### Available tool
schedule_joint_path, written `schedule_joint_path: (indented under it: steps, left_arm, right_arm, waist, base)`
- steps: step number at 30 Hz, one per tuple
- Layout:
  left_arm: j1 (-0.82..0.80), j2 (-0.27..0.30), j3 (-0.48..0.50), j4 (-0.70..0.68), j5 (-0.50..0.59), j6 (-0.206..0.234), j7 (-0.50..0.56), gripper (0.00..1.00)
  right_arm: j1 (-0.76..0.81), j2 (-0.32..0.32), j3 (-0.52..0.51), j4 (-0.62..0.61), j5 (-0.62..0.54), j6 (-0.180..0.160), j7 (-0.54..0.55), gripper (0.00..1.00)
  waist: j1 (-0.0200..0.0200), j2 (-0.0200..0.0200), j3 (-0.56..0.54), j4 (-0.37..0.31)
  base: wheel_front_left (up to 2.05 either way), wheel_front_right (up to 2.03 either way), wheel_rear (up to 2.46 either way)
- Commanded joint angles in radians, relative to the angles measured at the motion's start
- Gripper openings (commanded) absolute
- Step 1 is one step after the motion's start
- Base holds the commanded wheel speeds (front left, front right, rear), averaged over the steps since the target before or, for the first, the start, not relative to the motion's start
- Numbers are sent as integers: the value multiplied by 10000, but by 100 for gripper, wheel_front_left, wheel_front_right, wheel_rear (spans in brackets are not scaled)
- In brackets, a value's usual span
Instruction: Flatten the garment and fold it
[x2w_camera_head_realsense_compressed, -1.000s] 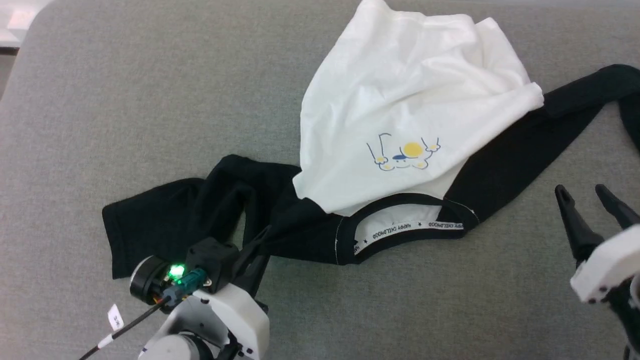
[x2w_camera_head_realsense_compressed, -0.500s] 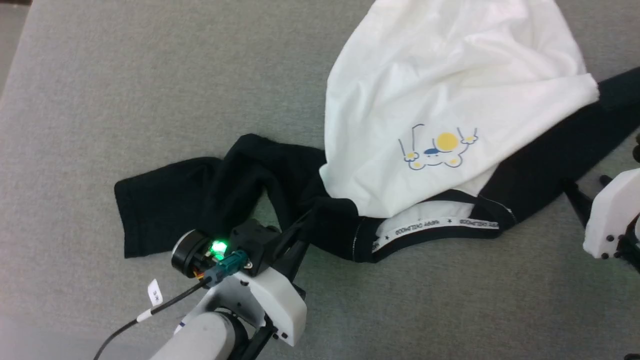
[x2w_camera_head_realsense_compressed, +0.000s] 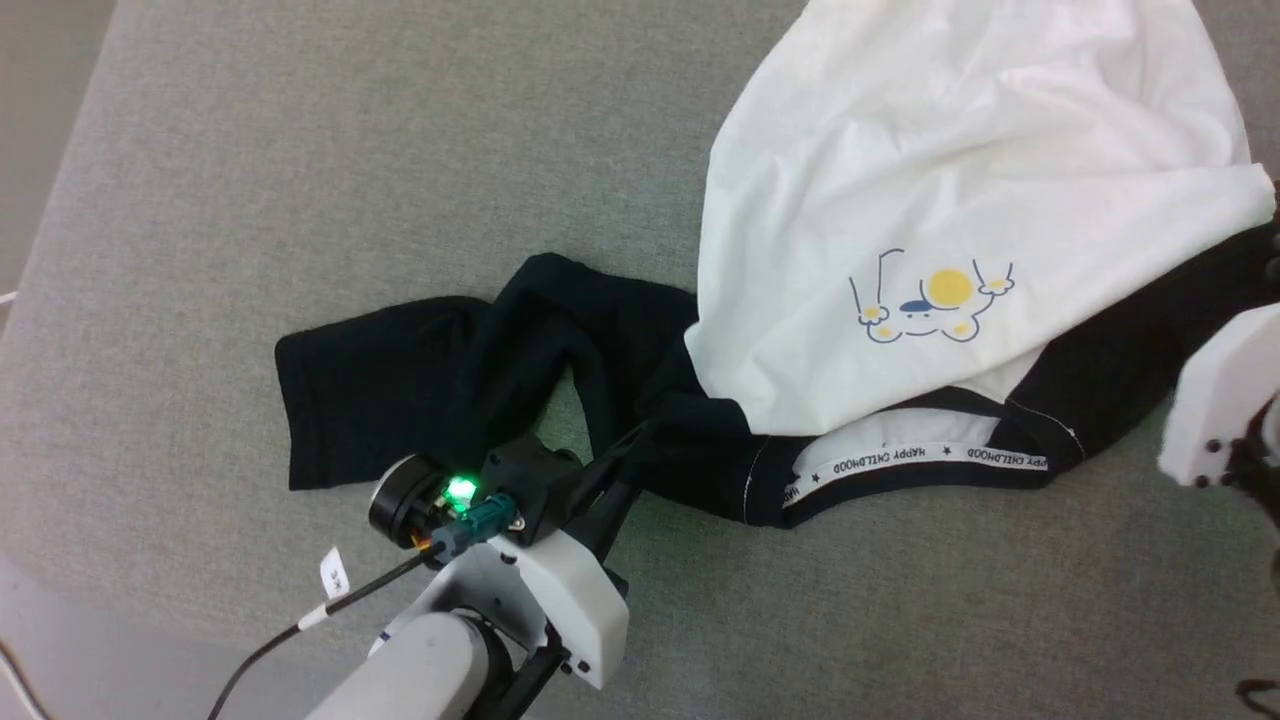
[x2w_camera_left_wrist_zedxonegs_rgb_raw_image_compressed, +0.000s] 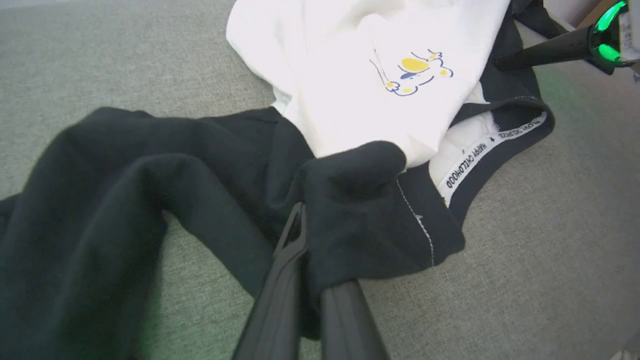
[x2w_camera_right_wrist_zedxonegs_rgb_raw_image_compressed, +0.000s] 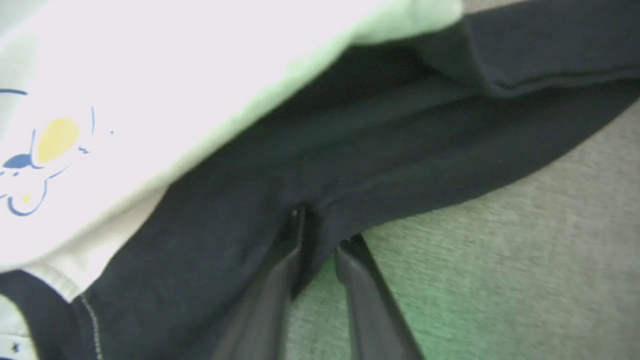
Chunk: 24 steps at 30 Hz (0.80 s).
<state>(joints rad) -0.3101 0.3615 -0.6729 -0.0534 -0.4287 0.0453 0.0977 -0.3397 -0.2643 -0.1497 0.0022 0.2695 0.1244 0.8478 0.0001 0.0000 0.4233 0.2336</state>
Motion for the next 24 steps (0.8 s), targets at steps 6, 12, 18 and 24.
schedule_joint_path:
  steps: [6,12,18,24]
  left_arm:
    - [-149,-67,245,143,-179,-57,-725,0]
    - [-2,-71,868,-249,-345,208,-1755,0]
    - [-153,200,1680,-1135,-525,566,-2100,0]
    - [-1052,689,2198,-2003,-589,649,-1318,0]
  right_arm:
    - [284,843,-253,264,353,63,-1345,0]
    - [474,1506,-846,-465,1140,63,-2349,0]
    - [103,1939,-1124,-1724,1731,63,-3192,0]
    - [-858,2083,-894,-2767,1919,63,-3657,0]
  waist:
    - [-1,0,-788,-297]
    - [-1,0,-1576,-684]
    - [-1,0,-2449,-1345]
    - [-1,0,-3046,-1885]
  base:
    - [0,0,0]
    - [0,0,0]
    - [0,0,0]
    - [0,0,0]
